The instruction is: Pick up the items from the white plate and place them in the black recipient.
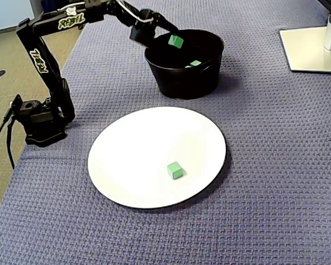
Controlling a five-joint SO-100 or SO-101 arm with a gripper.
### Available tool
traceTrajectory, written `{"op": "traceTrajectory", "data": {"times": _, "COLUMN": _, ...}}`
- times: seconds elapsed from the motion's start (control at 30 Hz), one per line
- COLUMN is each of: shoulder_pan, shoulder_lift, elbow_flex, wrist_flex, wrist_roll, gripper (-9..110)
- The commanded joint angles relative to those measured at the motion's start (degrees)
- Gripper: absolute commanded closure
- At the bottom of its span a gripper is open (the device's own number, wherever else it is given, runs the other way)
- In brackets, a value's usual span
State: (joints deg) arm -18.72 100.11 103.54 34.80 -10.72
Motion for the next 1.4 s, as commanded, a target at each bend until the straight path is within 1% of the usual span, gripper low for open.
{"op": "traceTrajectory", "data": {"times": 0.0, "shoulder_pan": -0.4, "shoulder_lift": 0.4, "elbow_flex": 3.0, "wrist_flex": -5.0, "wrist_roll": 0.2, "gripper": 100}}
{"op": "traceTrajectory", "data": {"times": 0.1, "shoulder_pan": 0.3, "shoulder_lift": 1.4, "elbow_flex": 1.8, "wrist_flex": -3.1, "wrist_roll": 0.4, "gripper": 76}}
{"op": "traceTrajectory", "data": {"times": 0.13, "shoulder_pan": 0.7, "shoulder_lift": 1.9, "elbow_flex": 0.2, "wrist_flex": -0.8, "wrist_roll": -0.1, "gripper": 70}}
{"op": "traceTrajectory", "data": {"times": 0.17, "shoulder_pan": 1.6, "shoulder_lift": 2.4, "elbow_flex": -1.9, "wrist_flex": 1.9, "wrist_roll": -0.1, "gripper": 65}}
{"op": "traceTrajectory", "data": {"times": 0.3, "shoulder_pan": 8.3, "shoulder_lift": 2.5, "elbow_flex": -15.9, "wrist_flex": 16.8, "wrist_roll": -1.5, "gripper": 60}}
{"op": "traceTrajectory", "data": {"times": 0.4, "shoulder_pan": 16.6, "shoulder_lift": -1.2, "elbow_flex": -30.8, "wrist_flex": 29.2, "wrist_roll": -4.7, "gripper": 61}}
{"op": "traceTrajectory", "data": {"times": 0.47, "shoulder_pan": 22.9, "shoulder_lift": -5.1, "elbow_flex": -41.4, "wrist_flex": 37.4, "wrist_roll": -8.9, "gripper": 64}}
{"op": "traceTrajectory", "data": {"times": 0.53, "shoulder_pan": 28.3, "shoulder_lift": -9.4, "elbow_flex": -49.2, "wrist_flex": 43.2, "wrist_roll": -14.7, "gripper": 64}}
{"op": "traceTrajectory", "data": {"times": 0.57, "shoulder_pan": 31.3, "shoulder_lift": -11.9, "elbow_flex": -52.4, "wrist_flex": 44.9, "wrist_roll": -15.1, "gripper": 63}}
{"op": "traceTrajectory", "data": {"times": 0.67, "shoulder_pan": 38.2, "shoulder_lift": -20.1, "elbow_flex": -58.4, "wrist_flex": 46.1, "wrist_roll": -19.2, "gripper": 62}}
{"op": "traceTrajectory", "data": {"times": 0.8, "shoulder_pan": 43.6, "shoulder_lift": -31.5, "elbow_flex": -64.2, "wrist_flex": 49.7, "wrist_roll": -29.4, "gripper": 67}}
{"op": "traceTrajectory", "data": {"times": 1.07, "shoulder_pan": 49.9, "shoulder_lift": -49.0, "elbow_flex": -74.0, "wrist_flex": 58.3, "wrist_roll": -47.6, "gripper": 67}}
{"op": "traceTrajectory", "data": {"times": 1.2, "shoulder_pan": 51.1, "shoulder_lift": -54.5, "elbow_flex": -77.5, "wrist_flex": 58.6, "wrist_roll": -51.4, "gripper": 68}}
{"op": "traceTrajectory", "data": {"times": 1.37, "shoulder_pan": 52.0, "shoulder_lift": -59.9, "elbow_flex": -82.3, "wrist_flex": 56.4, "wrist_roll": -52.1, "gripper": 68}}
